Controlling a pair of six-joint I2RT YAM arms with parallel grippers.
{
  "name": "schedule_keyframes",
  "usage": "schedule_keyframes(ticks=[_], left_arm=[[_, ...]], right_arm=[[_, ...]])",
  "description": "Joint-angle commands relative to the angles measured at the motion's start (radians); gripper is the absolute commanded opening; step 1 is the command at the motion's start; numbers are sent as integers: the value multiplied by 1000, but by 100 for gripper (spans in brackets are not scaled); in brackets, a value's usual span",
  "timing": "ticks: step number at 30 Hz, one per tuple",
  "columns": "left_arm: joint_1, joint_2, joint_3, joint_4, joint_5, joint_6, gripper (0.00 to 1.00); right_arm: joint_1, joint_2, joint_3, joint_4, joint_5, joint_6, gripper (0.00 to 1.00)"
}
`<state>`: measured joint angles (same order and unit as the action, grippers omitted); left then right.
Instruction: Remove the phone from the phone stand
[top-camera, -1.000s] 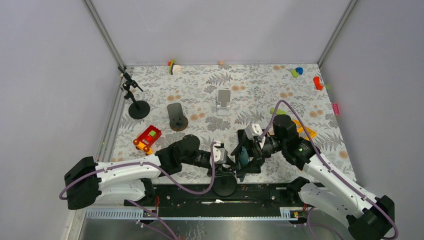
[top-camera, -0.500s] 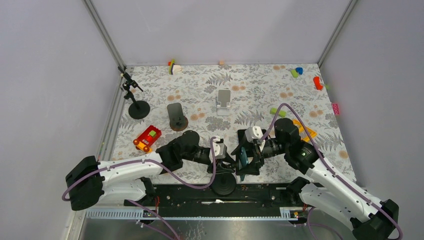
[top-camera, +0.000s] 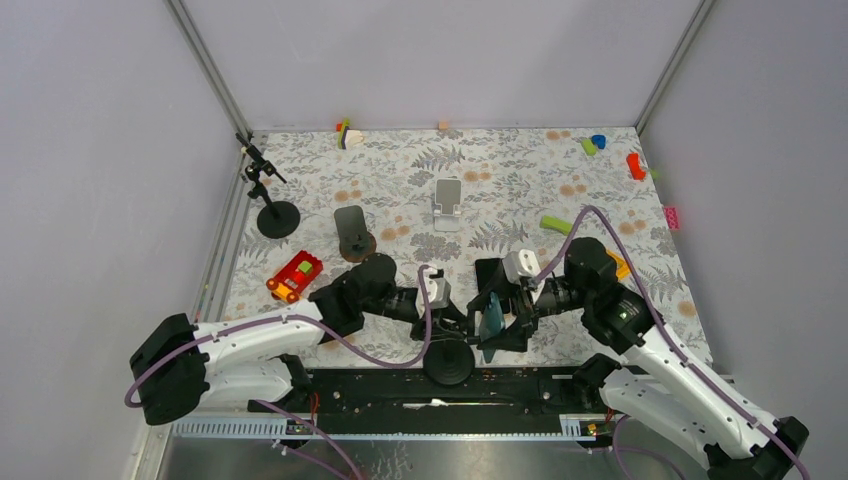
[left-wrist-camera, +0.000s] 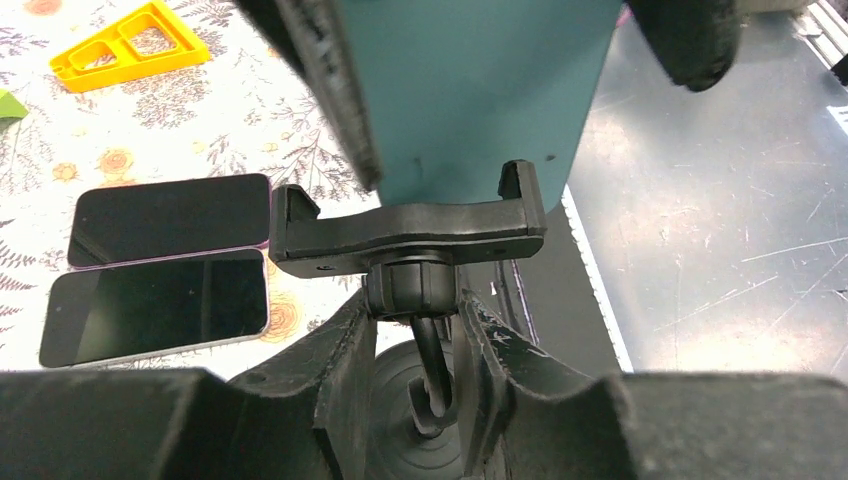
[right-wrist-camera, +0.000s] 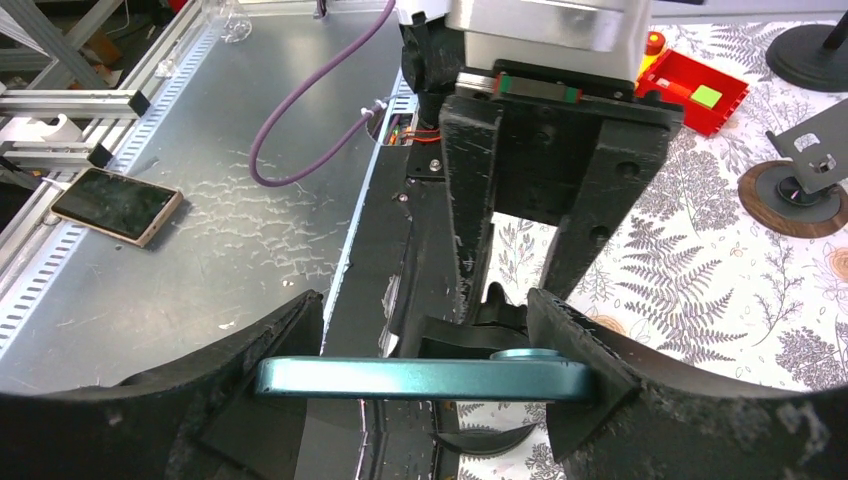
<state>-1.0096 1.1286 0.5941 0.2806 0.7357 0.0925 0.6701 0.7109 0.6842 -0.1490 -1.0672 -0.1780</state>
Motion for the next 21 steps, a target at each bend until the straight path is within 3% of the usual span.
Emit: schedule_keyframes(ticks=[1, 5, 8, 14, 21], left_arm=[[34, -22, 32, 52, 4, -24, 0], [62, -53, 12, 43, -81, -62, 0], [75, -92, 10, -29, -279, -90, 0], [94, -203, -2, -92, -409, -117, 0], [103, -259, 61, -226, -545, -131, 0]], right_arm=[[-3, -37, 42, 29, -11, 38, 0], [-2, -62, 34, 32, 111, 44, 0], [-2, -92, 14, 57, 251, 74, 0], [-2, -88, -21, 113, 625, 170, 0], [-2, 57, 72, -49, 1081, 372, 0]])
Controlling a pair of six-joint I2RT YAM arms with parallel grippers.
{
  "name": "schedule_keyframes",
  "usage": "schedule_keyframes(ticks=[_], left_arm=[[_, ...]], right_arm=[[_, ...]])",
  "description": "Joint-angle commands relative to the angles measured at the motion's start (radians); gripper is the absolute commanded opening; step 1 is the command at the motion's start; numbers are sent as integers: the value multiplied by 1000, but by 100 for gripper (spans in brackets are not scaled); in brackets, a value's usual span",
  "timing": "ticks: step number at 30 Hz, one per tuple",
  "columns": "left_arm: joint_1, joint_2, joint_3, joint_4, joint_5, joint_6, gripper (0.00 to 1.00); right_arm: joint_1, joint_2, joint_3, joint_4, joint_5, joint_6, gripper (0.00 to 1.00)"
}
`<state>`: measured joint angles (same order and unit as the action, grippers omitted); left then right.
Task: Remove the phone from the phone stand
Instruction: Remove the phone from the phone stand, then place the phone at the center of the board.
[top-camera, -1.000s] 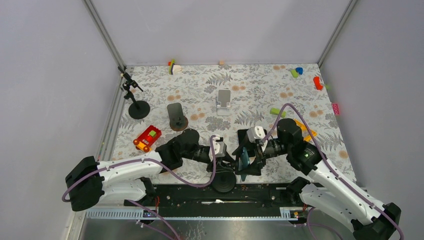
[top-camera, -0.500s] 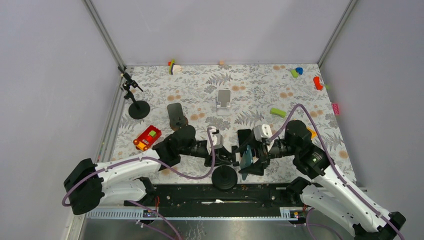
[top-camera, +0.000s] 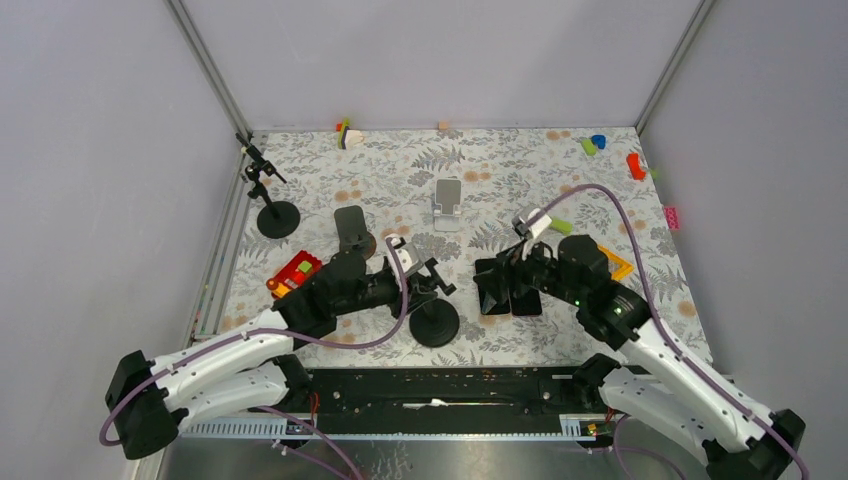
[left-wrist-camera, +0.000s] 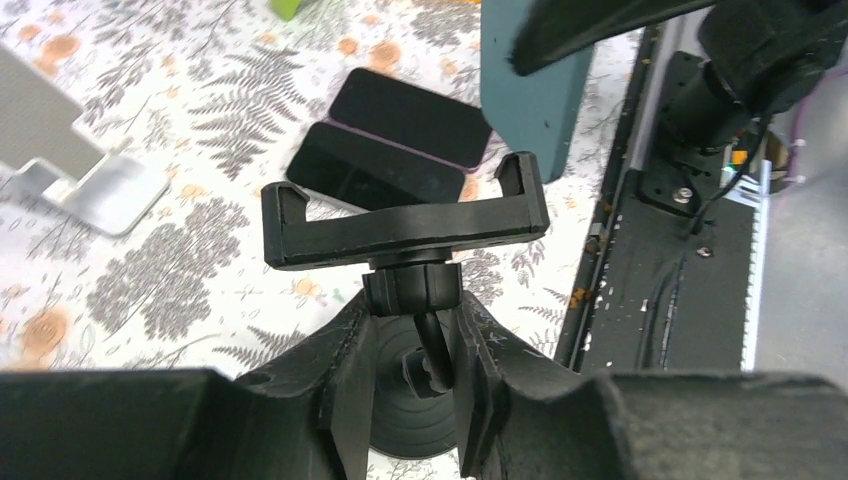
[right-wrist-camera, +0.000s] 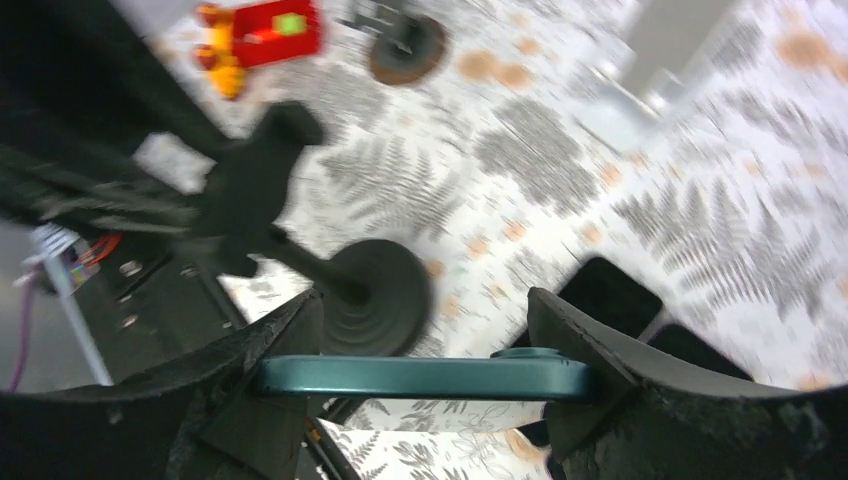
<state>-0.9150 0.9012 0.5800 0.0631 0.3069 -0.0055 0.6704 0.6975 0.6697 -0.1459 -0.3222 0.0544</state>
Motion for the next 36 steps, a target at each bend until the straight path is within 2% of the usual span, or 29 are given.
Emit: schedule_keyframes(ticks=[1, 5, 8, 10, 14, 22, 26, 36], left_arm=[[9, -30, 85, -27, -141, -43, 0], [17, -32, 98, -58, -214, -76, 0], [20, -49, 86, -55, -241, -90, 0], [21, -65, 74, -48, -238, -84, 0], [22, -87, 59, -46, -237, -73, 0], [22, -98, 104, -150, -200, -19, 0], [22, -119, 109, -177, -203, -2, 0], [22, -132, 98, -177, -196, -2, 0]], right_arm=[[-2, 98, 108, -91, 407, 165, 0], [-7, 242, 219, -291, 647, 219, 0], [-55, 339, 280, -419, 717, 249, 0], [-101, 376, 281, -436, 724, 237, 0], [-169, 433, 233, -358, 788, 155, 0], [-284, 652, 270, -326, 767, -4, 0], [-338, 728, 275, -295, 697, -27, 0], [-384, 871, 273, -304, 658, -28, 0]])
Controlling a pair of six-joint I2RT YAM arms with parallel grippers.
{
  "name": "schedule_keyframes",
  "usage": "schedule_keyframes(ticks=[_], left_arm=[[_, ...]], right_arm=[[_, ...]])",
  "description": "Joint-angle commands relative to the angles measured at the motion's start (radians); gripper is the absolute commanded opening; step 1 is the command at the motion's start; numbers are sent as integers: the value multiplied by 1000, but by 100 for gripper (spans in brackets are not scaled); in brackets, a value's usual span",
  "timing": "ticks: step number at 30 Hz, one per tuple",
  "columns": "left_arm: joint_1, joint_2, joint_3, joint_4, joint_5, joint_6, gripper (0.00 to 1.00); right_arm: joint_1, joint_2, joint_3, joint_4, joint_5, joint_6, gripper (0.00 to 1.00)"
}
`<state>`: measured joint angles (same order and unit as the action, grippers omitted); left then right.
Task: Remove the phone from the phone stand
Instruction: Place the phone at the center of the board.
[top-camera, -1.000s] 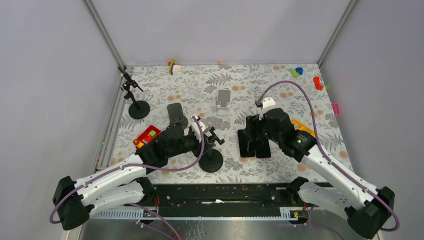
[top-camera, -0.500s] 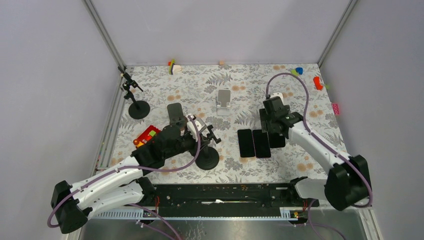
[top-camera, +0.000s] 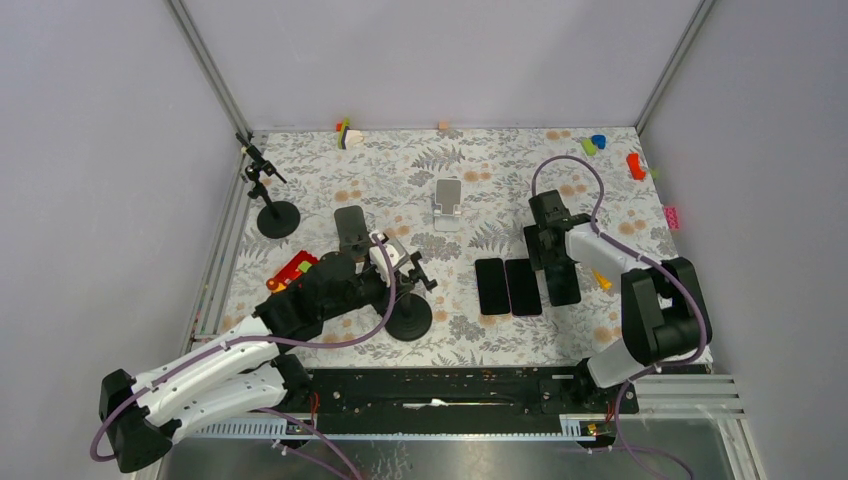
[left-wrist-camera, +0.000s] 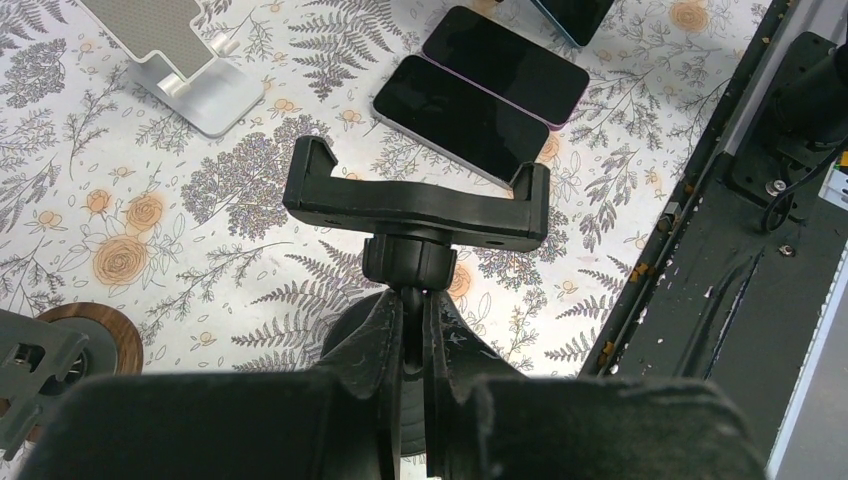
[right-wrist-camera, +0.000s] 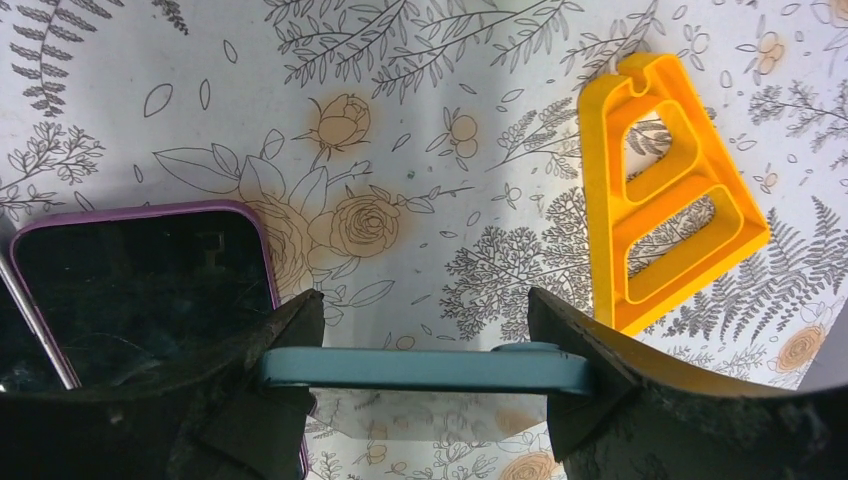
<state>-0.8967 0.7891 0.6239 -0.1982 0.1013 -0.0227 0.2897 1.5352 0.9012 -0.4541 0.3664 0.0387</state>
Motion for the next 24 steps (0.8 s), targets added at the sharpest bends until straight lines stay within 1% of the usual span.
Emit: schedule_keyframes(ticks=[1, 4, 5, 6, 7, 10, 12, 15, 19, 21, 24], left_arm=[[5, -17, 55, 86, 15, 15, 0], [4, -10, 60, 95, 25, 15, 0], [5, -7, 62, 95, 27, 15, 0], [5, -5, 64, 97, 29, 15, 0], [5, -3, 66, 95, 30, 15, 0], [5, -1, 65, 95, 32, 15, 0], [5, -1, 62, 97, 33, 15, 0], [5, -3, 59, 100, 31, 15, 0], [5, -8, 58, 98, 29, 15, 0], [5, -11, 54, 98, 23, 15, 0], [5, -14, 53, 102, 20, 15, 0]], right_arm=[[-4, 48, 43, -4, -40, -12, 0], [-4, 87, 55, -34, -46, -11, 2], [-6, 99, 62, -48, -44, -11, 7], [-6, 108, 74, -71, -46, -11, 21], [-6, 116, 88, -101, -52, -12, 31], [-6, 134, 109, -144, -49, -21, 46], [-6, 142, 107, -148, -50, -20, 52], [-6, 160, 114, -161, -44, -12, 66], [-5, 166, 122, -175, -34, 0, 79], [-6, 165, 124, -176, -23, 7, 89], [-5, 168, 134, -192, -23, 10, 95]])
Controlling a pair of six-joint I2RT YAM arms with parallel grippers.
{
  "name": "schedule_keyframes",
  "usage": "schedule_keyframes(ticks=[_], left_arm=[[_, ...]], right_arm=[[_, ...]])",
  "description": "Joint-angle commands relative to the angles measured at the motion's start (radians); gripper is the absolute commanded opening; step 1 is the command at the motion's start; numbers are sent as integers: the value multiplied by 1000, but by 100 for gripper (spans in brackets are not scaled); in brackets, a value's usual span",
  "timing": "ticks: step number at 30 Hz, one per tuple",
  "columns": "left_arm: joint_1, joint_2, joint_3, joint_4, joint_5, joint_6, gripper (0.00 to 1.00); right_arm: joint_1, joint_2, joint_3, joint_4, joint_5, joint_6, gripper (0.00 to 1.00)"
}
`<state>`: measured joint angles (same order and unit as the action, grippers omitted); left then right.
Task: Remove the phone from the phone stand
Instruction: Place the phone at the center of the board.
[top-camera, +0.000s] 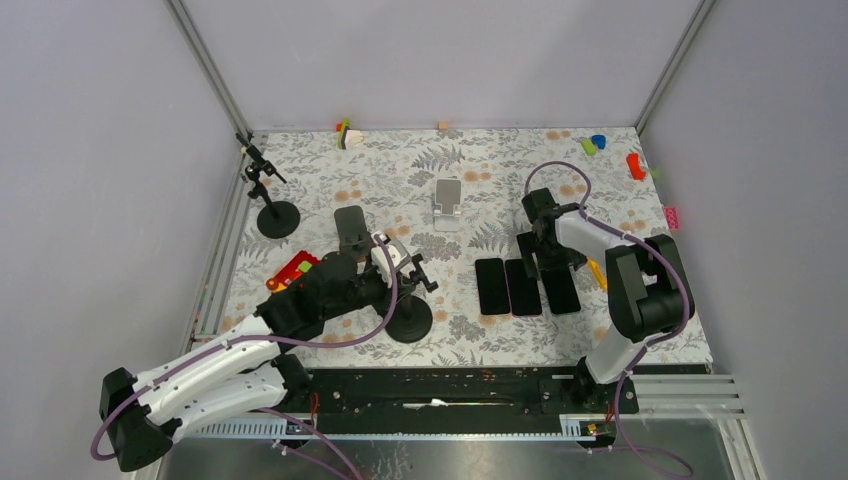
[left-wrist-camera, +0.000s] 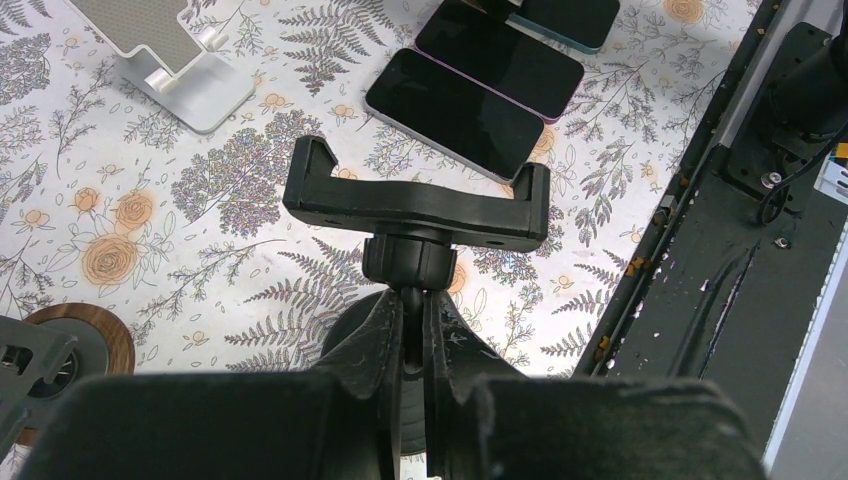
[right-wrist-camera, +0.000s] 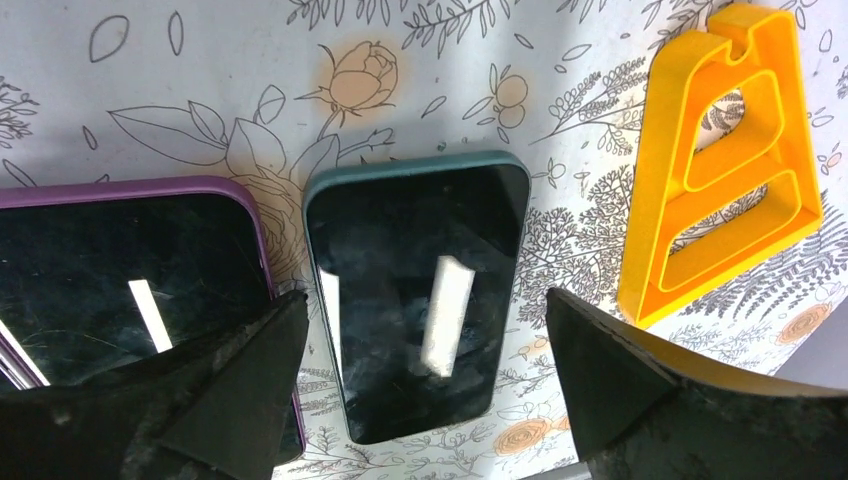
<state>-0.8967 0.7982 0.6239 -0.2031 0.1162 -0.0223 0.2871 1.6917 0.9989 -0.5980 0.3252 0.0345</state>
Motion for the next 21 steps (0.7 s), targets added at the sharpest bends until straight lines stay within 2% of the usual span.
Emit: schedule_keyframes(ticks=[1, 6, 12, 16, 21], left_arm=[[5, -24, 53, 108, 6, 15, 0], [6, -21, 61, 101, 13, 15, 0], [4, 14, 108, 119, 20, -17, 0], [6, 93, 196, 144, 41, -24, 0], [6, 259, 339, 170, 56, 7, 0]], right_arm=[[-3, 15, 42, -57, 12, 15, 98], [-3, -14, 75, -82, -22, 32, 100], [-3, -187, 145, -108, 4, 112, 100], [-4, -300, 185, -151, -11, 192, 100], [-3, -499, 126, -125, -97, 218, 98]])
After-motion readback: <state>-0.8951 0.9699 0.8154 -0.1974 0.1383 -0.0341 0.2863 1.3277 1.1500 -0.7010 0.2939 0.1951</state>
